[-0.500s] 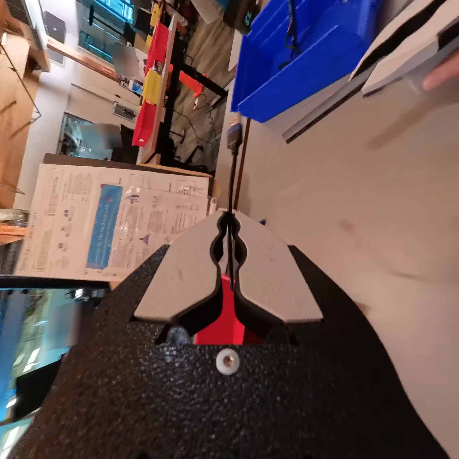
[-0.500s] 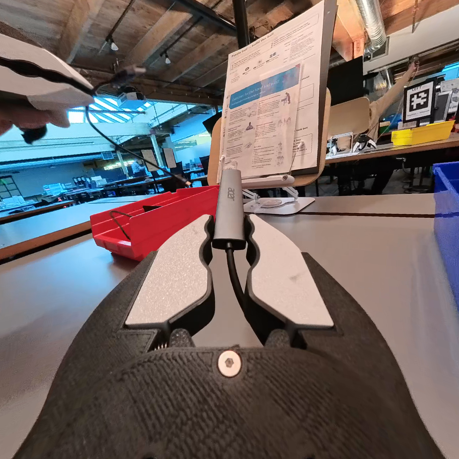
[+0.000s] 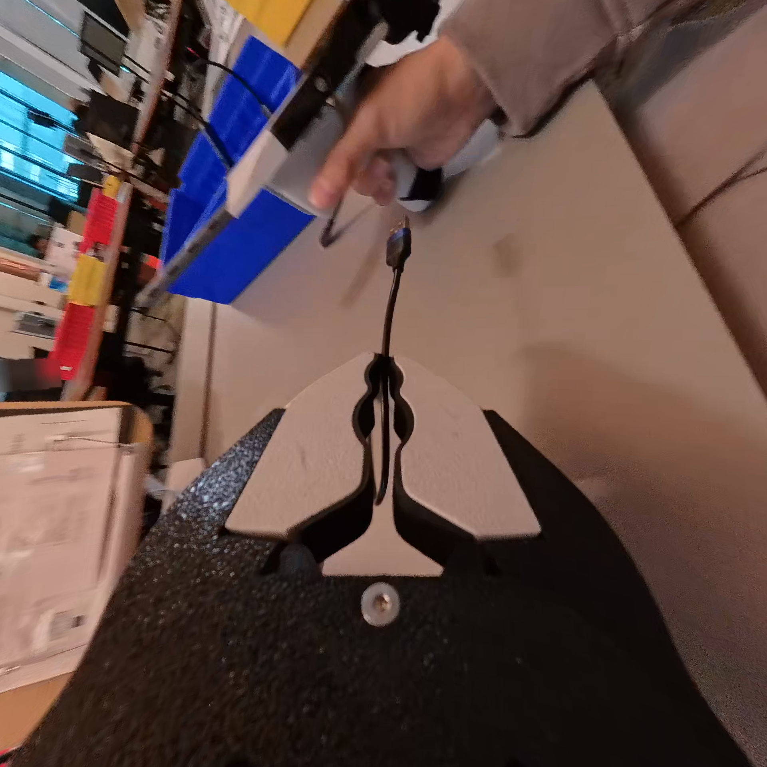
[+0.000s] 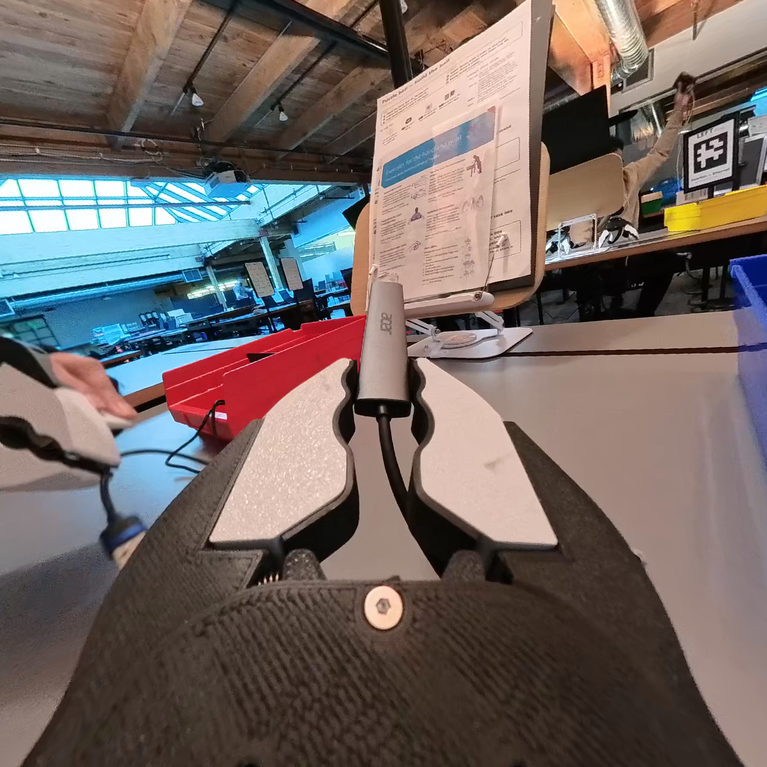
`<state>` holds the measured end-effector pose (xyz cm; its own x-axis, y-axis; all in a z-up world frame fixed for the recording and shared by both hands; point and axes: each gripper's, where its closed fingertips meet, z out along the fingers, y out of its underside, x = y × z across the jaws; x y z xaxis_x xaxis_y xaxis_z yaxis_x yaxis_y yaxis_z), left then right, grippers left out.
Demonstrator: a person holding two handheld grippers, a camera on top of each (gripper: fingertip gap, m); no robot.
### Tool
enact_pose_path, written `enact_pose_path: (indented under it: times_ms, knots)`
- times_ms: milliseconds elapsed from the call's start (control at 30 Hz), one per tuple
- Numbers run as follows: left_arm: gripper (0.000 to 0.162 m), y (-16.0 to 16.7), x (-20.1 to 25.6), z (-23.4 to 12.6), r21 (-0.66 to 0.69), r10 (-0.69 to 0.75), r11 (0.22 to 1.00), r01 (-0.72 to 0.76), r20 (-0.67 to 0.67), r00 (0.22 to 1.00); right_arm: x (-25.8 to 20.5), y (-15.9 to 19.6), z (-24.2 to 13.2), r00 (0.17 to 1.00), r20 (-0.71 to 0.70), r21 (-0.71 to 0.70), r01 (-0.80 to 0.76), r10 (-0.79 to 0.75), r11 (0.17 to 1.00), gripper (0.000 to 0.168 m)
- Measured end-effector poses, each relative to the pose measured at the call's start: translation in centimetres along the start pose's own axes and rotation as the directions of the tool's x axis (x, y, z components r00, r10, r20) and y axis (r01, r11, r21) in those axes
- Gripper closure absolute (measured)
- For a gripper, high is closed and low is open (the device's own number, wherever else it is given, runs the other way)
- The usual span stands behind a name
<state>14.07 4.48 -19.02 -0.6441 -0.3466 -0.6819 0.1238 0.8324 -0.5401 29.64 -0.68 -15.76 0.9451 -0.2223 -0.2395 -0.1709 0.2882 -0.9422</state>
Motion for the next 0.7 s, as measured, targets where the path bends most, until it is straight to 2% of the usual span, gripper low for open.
enact_pose_path:
  times_ms: [133,200,233,267,300,333,400,467,500,567,633,700]
  knots:
    - [0.156,1.5,4.1,-0.3,-0.017,-0.155,0.988,0.155,-0.215,0.964,-0.3,0.1,0.1,1.000,0.006,-0.008,0.022,-0.022,1.000,0.144]
    - [0.140,2.5,6.3,-0.8,-0.081,-0.251,0.968,0.238,-0.359,0.899,-0.4,0.2,0.1,1.000,0.008,-0.012,0.026,-0.026,1.000,0.144]
    - [0.125,3.0,6.9,-1.0,-0.128,-0.307,0.952,0.279,-0.399,0.864,-0.4,0.2,0.1,1.000,0.007,-0.012,0.026,-0.026,1.000,0.144]
    - [0.117,3.5,7.3,-1.2,-0.173,-0.367,0.930,0.324,-0.422,0.829,-0.4,0.2,0.1,1.000,0.009,-0.012,0.024,-0.024,1.000,0.144]
    - [0.118,3.8,7.2,-1.3,-0.201,-0.419,0.908,0.367,-0.428,0.801,-0.3,0.2,0.1,1.000,0.010,-0.013,0.021,-0.021,1.000,0.144]
    - [0.123,3.8,6.4,-1.1,-0.201,-0.453,0.891,0.406,-0.398,0.798,-0.3,0.1,0.1,1.000,0.009,-0.012,0.020,-0.019,1.000,0.144]
    - [0.137,4.2,3.6,0.0,-0.164,-0.470,0.882,0.443,-0.229,0.852,-0.3,0.1,0.1,1.000,0.011,-0.011,0.020,-0.020,1.000,0.144]
    - [0.147,5.6,0.7,1.3,-0.192,-0.417,0.892,0.408,-0.004,0.909,-0.4,0.2,0.2,1.000,0.014,-0.017,0.022,-0.021,1.000,0.144]
    - [0.149,6.3,-0.1,1.9,-0.231,-0.363,0.901,0.367,0.062,0.930,-0.4,0.2,0.2,1.000,0.015,-0.018,0.024,-0.024,1.000,0.144]
    - [0.153,7.4,-0.2,3.3,-0.298,-0.293,0.904,0.307,0.090,0.952,-0.5,0.2,0.2,0.999,0.021,-0.018,0.028,-0.027,0.999,0.144]
    - [0.151,8.4,0.7,5.0,-0.348,-0.380,0.859,0.375,0.056,0.923,-0.6,0.2,0.2,0.999,0.024,-0.017,0.026,-0.025,1.000,0.144]
    - [0.150,8.8,1.6,6.3,-0.357,-0.526,0.792,0.496,0.014,0.850,-0.5,0.2,0.1,0.999,0.027,-0.013,0.021,-0.020,1.000,0.144]
